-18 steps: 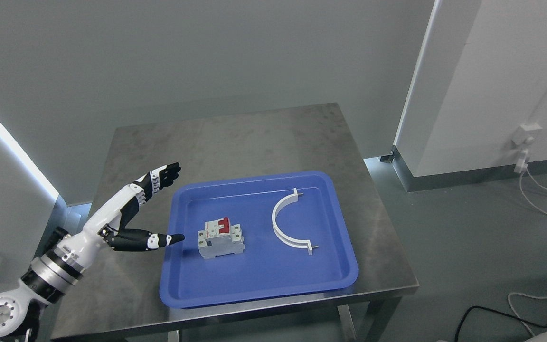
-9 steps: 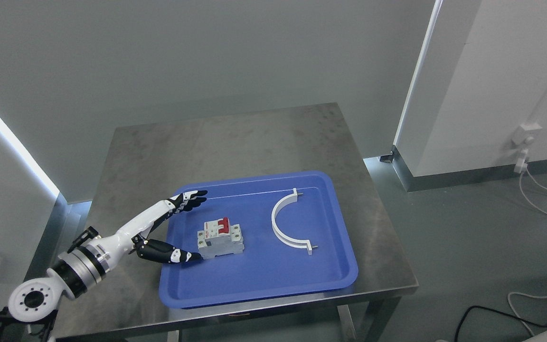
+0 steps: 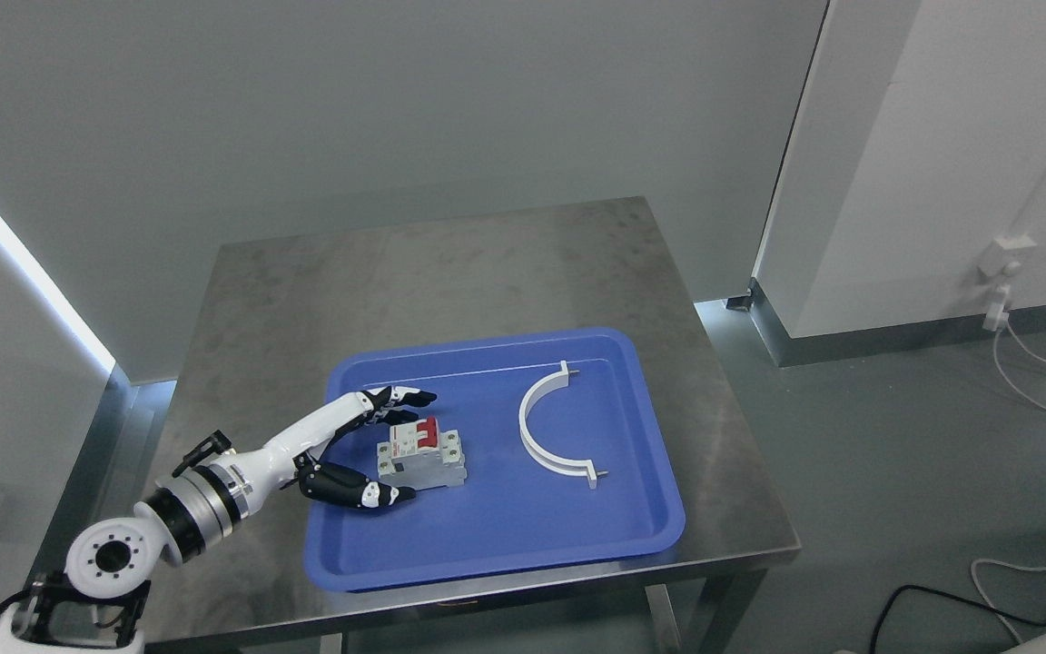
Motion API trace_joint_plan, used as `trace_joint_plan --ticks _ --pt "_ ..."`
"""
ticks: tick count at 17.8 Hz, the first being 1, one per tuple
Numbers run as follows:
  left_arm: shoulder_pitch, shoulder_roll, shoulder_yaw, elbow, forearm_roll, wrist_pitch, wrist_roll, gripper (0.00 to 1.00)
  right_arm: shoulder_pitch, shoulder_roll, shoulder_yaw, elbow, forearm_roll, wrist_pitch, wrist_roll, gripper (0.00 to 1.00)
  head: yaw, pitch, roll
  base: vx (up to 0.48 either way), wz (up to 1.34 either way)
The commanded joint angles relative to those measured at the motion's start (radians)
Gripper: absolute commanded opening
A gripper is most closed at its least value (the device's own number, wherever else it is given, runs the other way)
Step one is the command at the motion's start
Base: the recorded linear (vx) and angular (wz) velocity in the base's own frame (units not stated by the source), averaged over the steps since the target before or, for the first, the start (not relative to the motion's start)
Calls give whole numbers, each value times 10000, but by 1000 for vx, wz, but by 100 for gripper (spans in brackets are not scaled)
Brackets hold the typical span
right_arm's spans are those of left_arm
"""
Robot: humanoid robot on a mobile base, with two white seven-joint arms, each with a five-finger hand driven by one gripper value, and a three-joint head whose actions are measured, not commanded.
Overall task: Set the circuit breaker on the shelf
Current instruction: 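Lift the circuit breaker out of the tray with the left hand, then hold the breaker in the left hand while turning toward the bin shelf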
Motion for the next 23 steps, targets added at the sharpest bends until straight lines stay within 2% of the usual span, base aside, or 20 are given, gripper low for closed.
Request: trace_joint_plan --ticks 1,3,5,6,7,9,10,11,13,16,18,23 --pt "-105 -542 -76 -3 -131 55 -49 57 10 -175 0 0 0 -5 0 100 0 0 0 0 0" --pt "-105 -864 231 -3 -131 -113 -186 42 10 -175 0 0 0 -5 0 100 0 0 0 0 0" --pt "-105 -1140 552 12 -131 -724 -965 24 -5 -175 0 0 0 -5 0 100 0 0 0 0 0" --pt "-105 -1643 904 27 -146 -971 -1227 12 -5 -175 0 0 0 -5 0 100 0 0 0 0 0" --pt "-120 -1936 1135 43 -146 -988 -1230 9 -5 -175 0 0 0 -5 0 100 0 0 0 0 0" --pt "-577 -2717 1747 58 -131 -1049 -1215 8 -5 -175 0 0 0 -5 0 100 0 0 0 0 0" --pt "-930 -3435 2313 58 -100 -1293 -1184 9 -5 -175 0 0 0 -5 0 100 0 0 0 0 0" --pt "-1176 -3590 2850 104 -85 -1523 -1154 10 -5 -175 0 0 0 -5 0 100 0 0 0 0 0" --pt "-1377 -3590 3146 120 205 -2380 -316 13 -5 -175 0 -15 0 -5 0 100 0 0 0 0 0" --pt "-1042 -3590 3438 227 467 -4465 3116 17 10 -175 0 0 0 -5 0 100 0 0 0 -6 -10" --pt "-354 -3590 3301 166 498 -5569 4592 20 -5 -175 0 0 0 -5 0 100 0 0 0 -21 33" --pt "1503 -3590 3254 12 575 -6877 4614 20 -5 -175 0 0 0 -5 0 100 0 0 0 -206 24"
